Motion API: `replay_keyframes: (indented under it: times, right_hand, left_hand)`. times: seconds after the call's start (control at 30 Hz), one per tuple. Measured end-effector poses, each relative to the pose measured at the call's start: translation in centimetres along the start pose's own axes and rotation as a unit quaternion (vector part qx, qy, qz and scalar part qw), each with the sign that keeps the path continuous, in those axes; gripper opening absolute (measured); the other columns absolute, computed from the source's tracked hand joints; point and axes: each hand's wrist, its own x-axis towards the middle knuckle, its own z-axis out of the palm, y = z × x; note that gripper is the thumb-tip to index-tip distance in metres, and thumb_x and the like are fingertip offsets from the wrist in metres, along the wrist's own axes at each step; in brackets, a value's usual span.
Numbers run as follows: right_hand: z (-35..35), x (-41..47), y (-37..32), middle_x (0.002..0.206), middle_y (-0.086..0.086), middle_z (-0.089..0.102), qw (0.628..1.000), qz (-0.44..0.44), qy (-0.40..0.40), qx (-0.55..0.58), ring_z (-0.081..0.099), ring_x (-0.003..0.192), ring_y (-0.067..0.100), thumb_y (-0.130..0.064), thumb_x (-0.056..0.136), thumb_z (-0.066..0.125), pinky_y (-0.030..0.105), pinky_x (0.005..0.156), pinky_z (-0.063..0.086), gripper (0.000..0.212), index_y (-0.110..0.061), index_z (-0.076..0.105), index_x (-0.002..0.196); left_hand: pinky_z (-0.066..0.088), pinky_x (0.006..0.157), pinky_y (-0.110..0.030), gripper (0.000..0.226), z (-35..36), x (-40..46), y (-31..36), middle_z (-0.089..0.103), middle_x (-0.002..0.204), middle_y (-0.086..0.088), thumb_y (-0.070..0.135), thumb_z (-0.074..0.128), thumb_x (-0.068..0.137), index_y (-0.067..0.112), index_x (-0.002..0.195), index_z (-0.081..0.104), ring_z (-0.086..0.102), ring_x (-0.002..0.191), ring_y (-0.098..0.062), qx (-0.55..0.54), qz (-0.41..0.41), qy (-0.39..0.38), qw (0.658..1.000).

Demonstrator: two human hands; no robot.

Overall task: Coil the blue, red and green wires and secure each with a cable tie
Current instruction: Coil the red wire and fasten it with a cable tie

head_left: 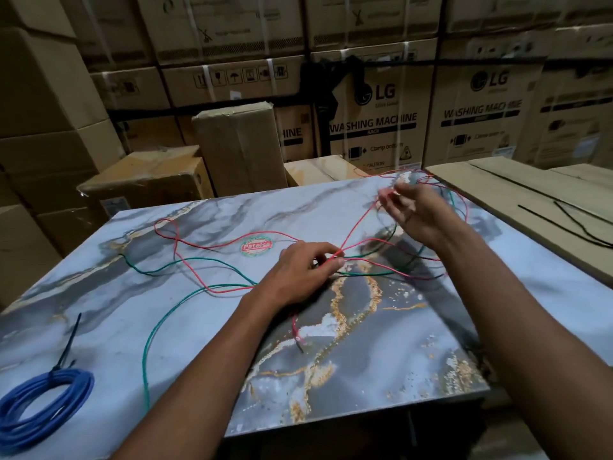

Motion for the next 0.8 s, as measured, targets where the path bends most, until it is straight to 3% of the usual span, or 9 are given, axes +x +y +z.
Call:
replay_keyframes:
  times: [0.07, 0.1, 0.23, 0.33, 0.43, 0.53, 0.67, 0.73, 0.8]
  right_hand:
    - [-0.3, 0.2, -0.6, 0.091, 0.02, 0.054, 0.987, -0.033, 0.013, 0.158, 0.062, 0.075, 0.023, 0.001, 0.104, 0.043, 0.03, 0.058, 0.062, 0.015, 0.004, 0.053, 0.093]
    - [-0.4, 0.2, -0.6, 0.088, 0.019, 0.054, 0.982, -0.047, 0.02, 0.181, 0.062, 0.073, 0.023, 0.003, 0.103, 0.043, 0.03, 0.057, 0.062, 0.018, 0.003, 0.053, 0.088]
    - [-0.5, 0.0, 1.0, 0.095, 0.018, 0.059, 0.998, -0.012, 0.046, 0.036, 0.067, 0.075, 0.022, 0.004, 0.101, 0.044, 0.023, 0.057, 0.06, 0.012, 0.002, 0.054, 0.095]
    - [0.2, -0.2, 1.8, 0.101, 0.023, 0.06, 0.996, 0.025, 0.018, 0.087, 0.068, 0.08, 0.027, 0.005, 0.1, 0.045, 0.026, 0.056, 0.061, 0.009, 0.005, 0.053, 0.104]
    - [0.9, -0.6, 1.6, 0.086, 0.025, 0.066, 0.979, 0.013, -0.032, 0.199, 0.072, 0.063, 0.029, 0.008, 0.1, 0.044, 0.03, 0.061, 0.063, 0.012, 0.01, 0.057, 0.1]
    - [1.1, -1.2, 1.2, 0.087, 0.025, 0.067, 0.977, 0.005, -0.059, 0.207, 0.074, 0.062, 0.029, 0.01, 0.1, 0.041, 0.029, 0.062, 0.063, 0.016, 0.01, 0.056, 0.103]
    - [0.9, -0.9, 1.3, 0.109, 0.029, 0.066, 0.992, 0.001, -0.011, 0.123, 0.077, 0.073, 0.032, 0.015, 0.098, 0.043, 0.029, 0.062, 0.063, 0.02, 0.003, 0.05, 0.112]
    - [0.7, -1.0, 1.5, 0.112, 0.028, 0.067, 0.999, -0.001, 0.018, 0.051, 0.077, 0.075, 0.03, 0.011, 0.097, 0.05, 0.027, 0.062, 0.063, 0.02, 0.003, 0.053, 0.115]
    - [0.4, -1.6, 2.2, 0.096, 0.02, 0.071, 0.974, -0.064, 0.058, -0.211, 0.072, 0.069, 0.023, -0.007, 0.096, 0.062, 0.028, 0.058, 0.06, 0.009, 0.001, 0.065, 0.099]
  left_hand:
    - [0.048, 0.089, -0.049, 0.035, -0.2, 0.0, -0.5, 0.072, 0.096, 0.011, 0.056, 0.047, 0.094, 0.036, 0.111, 0.071, 0.06, 0.094, -0.017, 0.009, -0.006, -0.004, 1.0]
    - [0.047, 0.089, -0.05, 0.037, -0.3, 0.0, -0.7, 0.072, 0.096, 0.011, 0.057, 0.046, 0.093, 0.035, 0.11, 0.072, 0.059, 0.095, -0.018, 0.016, -0.005, -0.005, 1.0]
    - [0.039, 0.1, -0.055, 0.042, -0.4, 0.0, -0.8, 0.064, 0.098, 0.019, 0.076, 0.049, 0.084, 0.043, 0.092, 0.074, 0.053, 0.106, -0.014, -0.031, -0.046, 0.013, 0.998]
    - [0.03, 0.11, -0.058, 0.059, -0.7, 0.3, -0.3, 0.061, 0.109, 0.019, 0.088, 0.032, 0.084, 0.047, 0.089, 0.076, 0.05, 0.12, -0.018, -0.122, -0.09, 0.005, 0.988]
    - [0.026, 0.101, -0.042, 0.045, -0.5, 0.3, 0.1, 0.058, 0.115, 0.02, 0.071, 0.035, 0.097, 0.052, 0.085, 0.075, 0.04, 0.122, -0.016, -0.1, -0.103, 0.007, 0.99]
    - [0.035, 0.101, -0.043, 0.025, -0.7, 0.2, 0.2, 0.063, 0.11, 0.022, 0.057, 0.058, 0.094, 0.043, 0.09, 0.077, 0.046, 0.12, -0.01, -0.137, -0.047, 0.004, 0.989]
    - [0.042, 0.096, -0.023, 0.02, -2.2, 0.0, 1.0, 0.068, 0.104, 0.012, 0.033, 0.069, 0.092, 0.016, 0.091, 0.079, 0.059, 0.11, 0.0, -0.255, -0.036, -0.029, 0.966]
    - [0.037, 0.105, -0.034, 0.02, -2.1, 0.0, 0.6, 0.062, 0.12, 0.011, 0.052, 0.073, 0.081, 0.034, 0.088, 0.076, 0.051, 0.125, -0.008, -0.22, -0.063, 0.004, 0.974]
    - [0.037, 0.107, -0.046, 0.022, -1.9, 0.2, 0.3, 0.058, 0.122, 0.01, 0.066, 0.063, 0.074, 0.049, 0.087, 0.069, 0.047, 0.126, -0.016, -0.167, -0.073, 0.082, 0.98]
